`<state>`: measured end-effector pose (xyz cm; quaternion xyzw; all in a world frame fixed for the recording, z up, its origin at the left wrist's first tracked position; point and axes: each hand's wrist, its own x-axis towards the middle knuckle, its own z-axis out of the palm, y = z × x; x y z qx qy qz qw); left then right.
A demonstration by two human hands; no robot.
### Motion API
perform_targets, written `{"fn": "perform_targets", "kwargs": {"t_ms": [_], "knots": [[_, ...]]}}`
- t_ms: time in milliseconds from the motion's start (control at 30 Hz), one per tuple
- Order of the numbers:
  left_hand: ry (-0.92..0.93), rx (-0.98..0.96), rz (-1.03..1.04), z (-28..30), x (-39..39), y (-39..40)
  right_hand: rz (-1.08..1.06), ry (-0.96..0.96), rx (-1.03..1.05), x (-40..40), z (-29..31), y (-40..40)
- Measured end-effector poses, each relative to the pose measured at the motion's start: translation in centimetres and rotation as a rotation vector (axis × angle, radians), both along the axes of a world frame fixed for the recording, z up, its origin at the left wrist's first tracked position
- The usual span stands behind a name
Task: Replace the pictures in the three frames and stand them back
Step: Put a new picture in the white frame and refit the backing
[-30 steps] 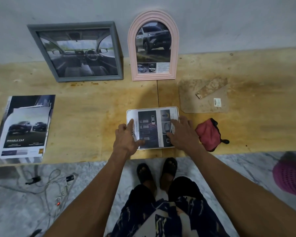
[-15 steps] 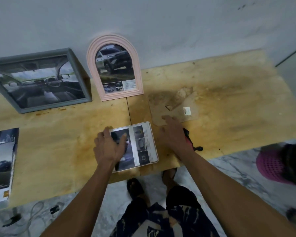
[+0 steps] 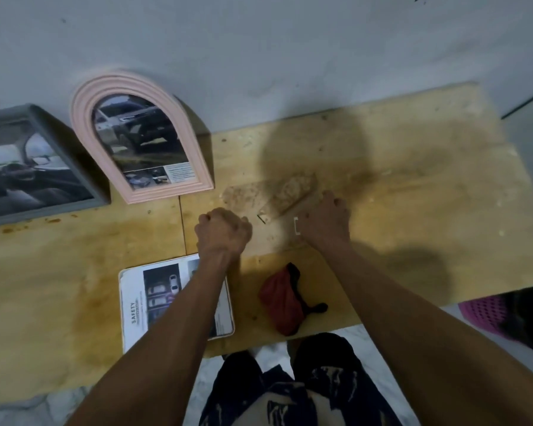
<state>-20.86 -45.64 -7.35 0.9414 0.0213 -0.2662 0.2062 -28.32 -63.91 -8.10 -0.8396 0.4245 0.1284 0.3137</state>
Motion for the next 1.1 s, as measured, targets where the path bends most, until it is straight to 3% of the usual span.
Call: {"fn": "perform_targets", "kwargs": {"t_ms": [167, 467, 667, 1100], "knots": [[0.020, -0.017, 0.059, 0.0, 0.4, -0.9, -0.015, 0.039, -0.008, 1.5, -0.8, -0.1], [0.117, -0.195, 0.407, 1.4, 1.0, -2.5, -0.349, -0.046, 0.230, 1.9, -0.7, -1.0], [0.055, -0.295, 0.449, 2.2, 1.2, -1.4, -0.386, -0.091, 0.182, 0.8, 1.7, -0.3], [0.024, -0.416, 0.536, 7.0, -2.7, 15.9, -0.357, -0.276, 0.383, -2.5, 6.0, 15.6]]}}
